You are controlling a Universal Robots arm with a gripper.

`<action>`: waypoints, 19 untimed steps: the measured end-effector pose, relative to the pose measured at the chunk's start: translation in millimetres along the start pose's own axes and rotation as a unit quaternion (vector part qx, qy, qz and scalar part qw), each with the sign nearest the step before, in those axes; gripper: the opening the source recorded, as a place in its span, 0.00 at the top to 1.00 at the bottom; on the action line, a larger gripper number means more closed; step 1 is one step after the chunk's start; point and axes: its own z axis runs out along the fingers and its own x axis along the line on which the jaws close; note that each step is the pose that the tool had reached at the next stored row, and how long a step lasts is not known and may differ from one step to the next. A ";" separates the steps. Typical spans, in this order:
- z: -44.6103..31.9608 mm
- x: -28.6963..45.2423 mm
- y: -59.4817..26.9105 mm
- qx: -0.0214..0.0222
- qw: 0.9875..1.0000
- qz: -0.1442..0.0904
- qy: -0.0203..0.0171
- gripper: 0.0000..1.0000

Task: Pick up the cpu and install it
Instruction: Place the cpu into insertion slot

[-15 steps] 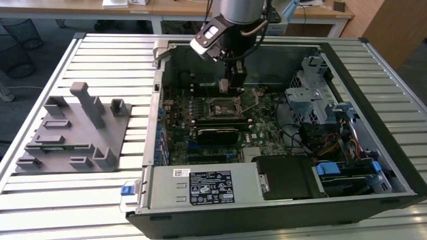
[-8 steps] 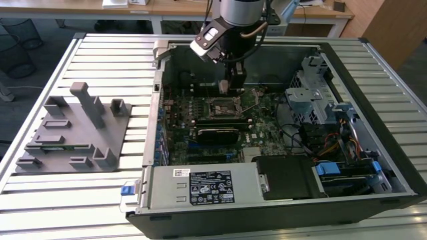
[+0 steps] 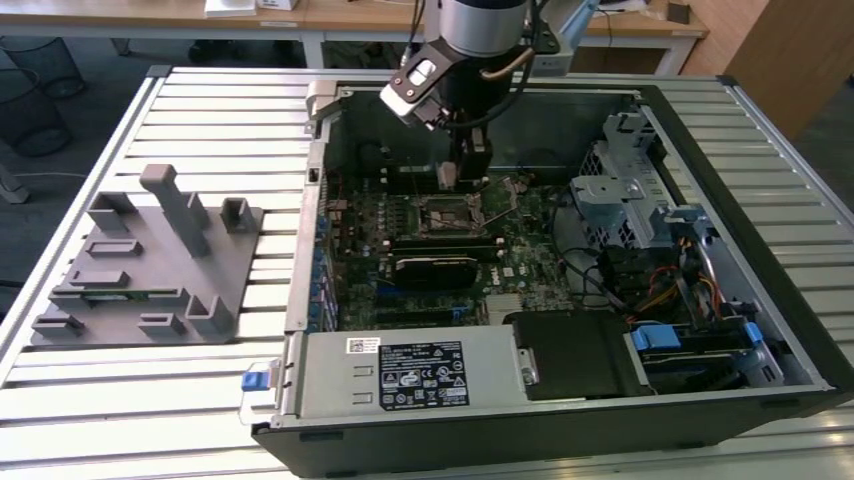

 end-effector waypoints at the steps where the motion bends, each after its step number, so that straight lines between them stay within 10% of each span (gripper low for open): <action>1: 1.2 0.0 0.0 0.000 1.000 -0.001 0.000 0.47; 19: 20.0 4.4 -0.6 0.000 1.000 -0.009 0.000 0.47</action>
